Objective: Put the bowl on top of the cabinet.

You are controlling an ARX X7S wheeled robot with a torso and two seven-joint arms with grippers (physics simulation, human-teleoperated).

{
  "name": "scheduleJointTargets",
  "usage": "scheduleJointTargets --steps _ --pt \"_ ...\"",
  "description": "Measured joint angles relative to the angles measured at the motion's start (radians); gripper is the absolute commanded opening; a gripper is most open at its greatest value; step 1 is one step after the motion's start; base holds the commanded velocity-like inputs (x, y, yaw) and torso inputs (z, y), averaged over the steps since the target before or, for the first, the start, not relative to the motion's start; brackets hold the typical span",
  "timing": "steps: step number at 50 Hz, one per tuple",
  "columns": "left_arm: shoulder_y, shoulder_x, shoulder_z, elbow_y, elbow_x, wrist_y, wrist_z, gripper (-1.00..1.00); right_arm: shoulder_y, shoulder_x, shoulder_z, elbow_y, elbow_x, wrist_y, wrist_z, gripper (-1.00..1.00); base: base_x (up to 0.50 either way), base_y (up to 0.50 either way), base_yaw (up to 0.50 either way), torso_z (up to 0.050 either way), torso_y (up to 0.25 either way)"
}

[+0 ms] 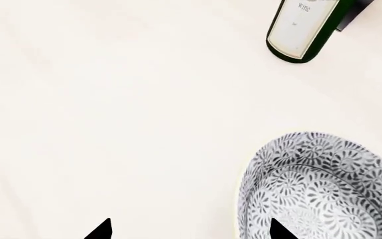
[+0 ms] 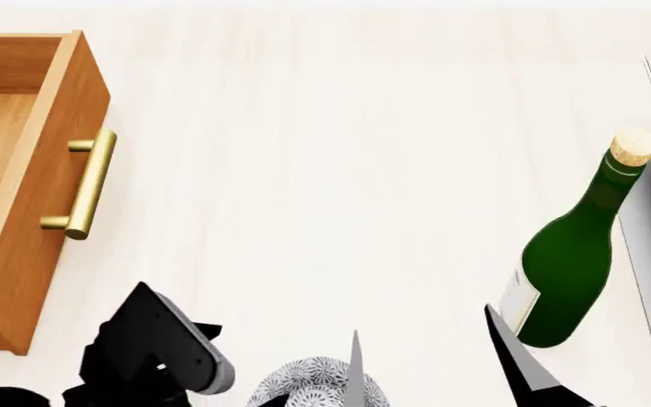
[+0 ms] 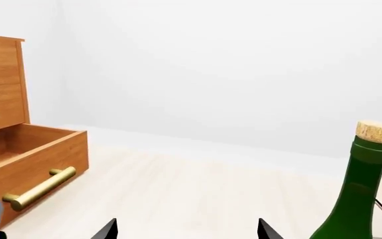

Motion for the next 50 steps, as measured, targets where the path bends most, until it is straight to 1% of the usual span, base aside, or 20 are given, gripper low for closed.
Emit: scheduleJointTargets --steps 30,31,40,50 --pt "-0.036 -0.007 0.081 -0.049 0.032 0.091 0.039 1.0 -0.004 0.008 -0.007 0.009 0.004 -0.014 0.007 1.0 0.0 0.0 0.0 0.0 -0.003" --pt "-0.038 -0.007 0.084 -0.051 0.031 0.094 0.042 -1.0 -0.005 0.009 -0.007 0.009 0.005 -0.014 0.007 1.0 0.0 0.0 0.0 0.0 -0.009" --pt "-0.025 0.01 0.123 -0.096 0.063 0.111 0.064 -1.0 -0.005 0.011 -0.008 0.011 0.007 -0.018 0.009 1.0 0.0 0.0 0.0 0.0 -0.002" --pt "-0.03 0.008 0.13 -0.105 0.067 0.122 0.07 -1.0 -0.005 0.013 -0.01 0.012 0.008 -0.02 0.012 1.0 0.0 0.0 0.0 0.0 -0.004"
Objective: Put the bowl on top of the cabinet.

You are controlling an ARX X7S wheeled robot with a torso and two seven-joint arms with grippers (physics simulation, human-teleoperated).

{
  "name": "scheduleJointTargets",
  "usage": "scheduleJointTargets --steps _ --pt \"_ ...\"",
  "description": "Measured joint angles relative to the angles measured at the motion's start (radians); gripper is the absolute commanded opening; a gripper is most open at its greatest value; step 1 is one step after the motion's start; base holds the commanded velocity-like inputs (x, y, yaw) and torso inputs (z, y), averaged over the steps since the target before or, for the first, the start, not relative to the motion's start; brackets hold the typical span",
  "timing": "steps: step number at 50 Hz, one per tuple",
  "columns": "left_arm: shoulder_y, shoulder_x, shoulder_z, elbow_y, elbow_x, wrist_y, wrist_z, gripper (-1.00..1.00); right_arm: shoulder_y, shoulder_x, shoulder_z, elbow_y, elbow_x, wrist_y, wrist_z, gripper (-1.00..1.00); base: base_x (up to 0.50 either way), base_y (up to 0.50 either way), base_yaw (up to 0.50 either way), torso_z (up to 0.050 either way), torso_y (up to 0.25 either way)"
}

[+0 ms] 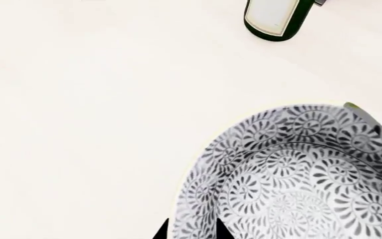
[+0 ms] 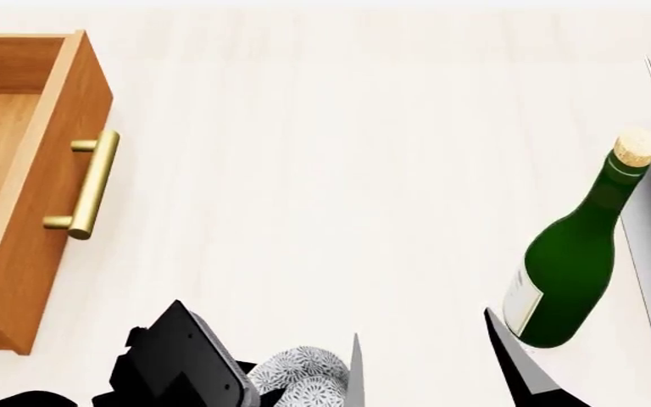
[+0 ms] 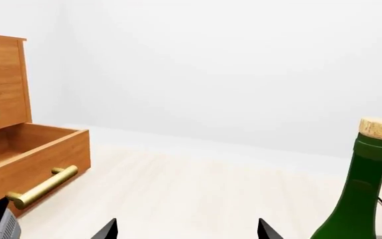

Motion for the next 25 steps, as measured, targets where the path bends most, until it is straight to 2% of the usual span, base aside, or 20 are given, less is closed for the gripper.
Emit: scheduleJointTargets --steps 16,25 --pt "0.005 -0.006 -0.015 0.03 -0.021 -0.015 0.0 -1.0 0.006 0.005 -0.003 -0.005 0.0 0.007 0.006 1.0 0.0 0.0 0.0 0.0 -0.002" --pt "-0.015 -0.027 -0.089 0.11 -0.088 -0.085 -0.033 -1.0 0.01 0.01 -0.007 -0.015 0.003 0.017 0.007 1.0 0.0 0.0 0.0 0.0 0.0"
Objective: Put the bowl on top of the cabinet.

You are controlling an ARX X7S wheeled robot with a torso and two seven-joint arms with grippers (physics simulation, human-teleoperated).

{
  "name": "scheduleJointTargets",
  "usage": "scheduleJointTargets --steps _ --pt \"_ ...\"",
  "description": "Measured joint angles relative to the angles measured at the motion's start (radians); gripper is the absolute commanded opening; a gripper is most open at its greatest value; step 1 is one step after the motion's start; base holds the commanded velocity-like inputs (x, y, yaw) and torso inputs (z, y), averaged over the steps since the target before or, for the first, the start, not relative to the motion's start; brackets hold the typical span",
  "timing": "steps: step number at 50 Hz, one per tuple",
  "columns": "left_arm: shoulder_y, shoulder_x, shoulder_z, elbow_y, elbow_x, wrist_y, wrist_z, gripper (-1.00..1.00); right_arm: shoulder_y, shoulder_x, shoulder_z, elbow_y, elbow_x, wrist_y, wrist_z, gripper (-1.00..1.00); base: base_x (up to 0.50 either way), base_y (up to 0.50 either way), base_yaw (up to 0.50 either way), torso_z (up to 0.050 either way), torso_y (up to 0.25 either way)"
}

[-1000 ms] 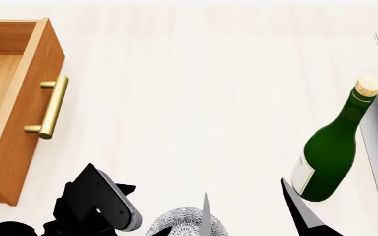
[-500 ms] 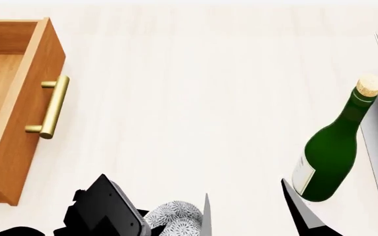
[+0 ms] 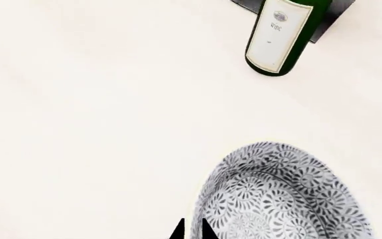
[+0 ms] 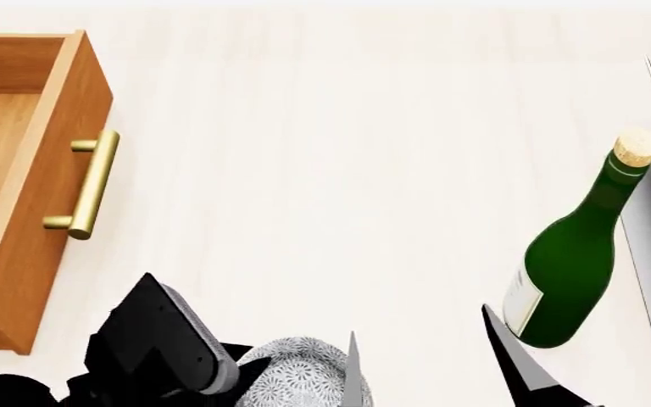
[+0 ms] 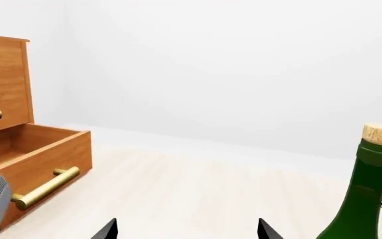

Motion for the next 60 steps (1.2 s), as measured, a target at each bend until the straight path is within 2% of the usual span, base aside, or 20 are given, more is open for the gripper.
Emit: scheduleJointTargets --steps 14,30,41,60 --pt "-0.089 -0.025 -0.161 0.13 -0.106 -0.124 -0.088 -1.0 -0.001 0.007 -0.008 -0.022 0.007 0.015 0.003 1.0 0.0 0.0 0.0 0.0 0.0" --pt "-0.298 0.001 -0.331 0.161 -0.257 -0.294 -0.193 -1.0 -0.003 0.015 -0.012 -0.043 0.017 0.028 0.006 1.0 0.0 0.0 0.0 0.0 0.0" --pt "-0.495 0.041 -0.394 0.041 -0.266 -0.33 -0.247 -1.0 -0.006 0.023 -0.011 -0.058 0.026 0.035 0.009 1.0 0.0 0.0 0.0 0.0 0.0" --pt "-0.804 0.084 -0.41 -0.297 -0.139 -0.253 -0.28 -1.0 -0.005 0.036 -0.01 -0.089 0.033 0.057 0.019 1.0 0.0 0.0 0.0 -0.002 0.032"
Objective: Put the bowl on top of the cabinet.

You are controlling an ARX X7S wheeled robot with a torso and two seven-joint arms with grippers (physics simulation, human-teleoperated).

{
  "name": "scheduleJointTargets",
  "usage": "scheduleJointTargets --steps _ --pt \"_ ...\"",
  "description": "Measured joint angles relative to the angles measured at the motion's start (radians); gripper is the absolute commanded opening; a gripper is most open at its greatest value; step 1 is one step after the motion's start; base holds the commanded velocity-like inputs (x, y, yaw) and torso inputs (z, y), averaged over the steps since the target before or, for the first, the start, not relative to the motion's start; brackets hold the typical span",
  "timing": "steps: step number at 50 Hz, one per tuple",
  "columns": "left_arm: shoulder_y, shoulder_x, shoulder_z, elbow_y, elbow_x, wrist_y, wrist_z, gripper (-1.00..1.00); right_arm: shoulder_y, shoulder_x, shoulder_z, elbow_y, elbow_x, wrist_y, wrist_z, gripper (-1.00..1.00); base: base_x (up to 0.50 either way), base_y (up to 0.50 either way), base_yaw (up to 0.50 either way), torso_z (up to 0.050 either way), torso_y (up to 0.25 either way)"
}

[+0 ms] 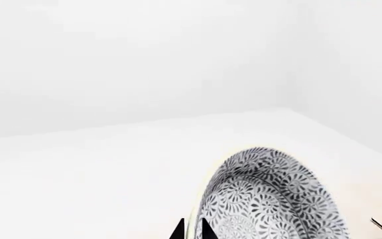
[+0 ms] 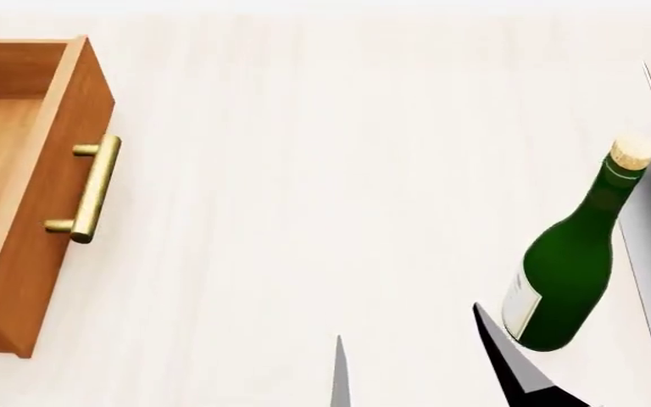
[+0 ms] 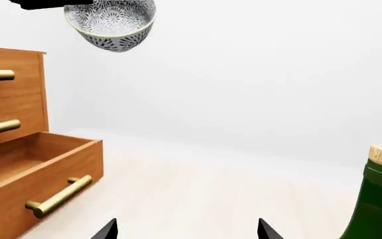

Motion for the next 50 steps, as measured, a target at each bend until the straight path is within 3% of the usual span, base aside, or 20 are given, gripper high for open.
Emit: scheduleJointTargets --steps 26,50 --pt "-0.21 0.016 -0.138 -0.354 0.099 0.139 -0.127 -1.0 0.001 0.016 0.005 -0.026 0.005 0.014 0.013 1.0 0.0 0.0 0.0 -0.022 0.25" --pt "-0.26 -0.077 -0.239 -0.632 0.184 0.305 -0.194 -1.0 -0.005 0.021 -0.003 -0.028 -0.003 0.013 0.025 1.0 0.0 0.0 0.0 -0.022 0.25"
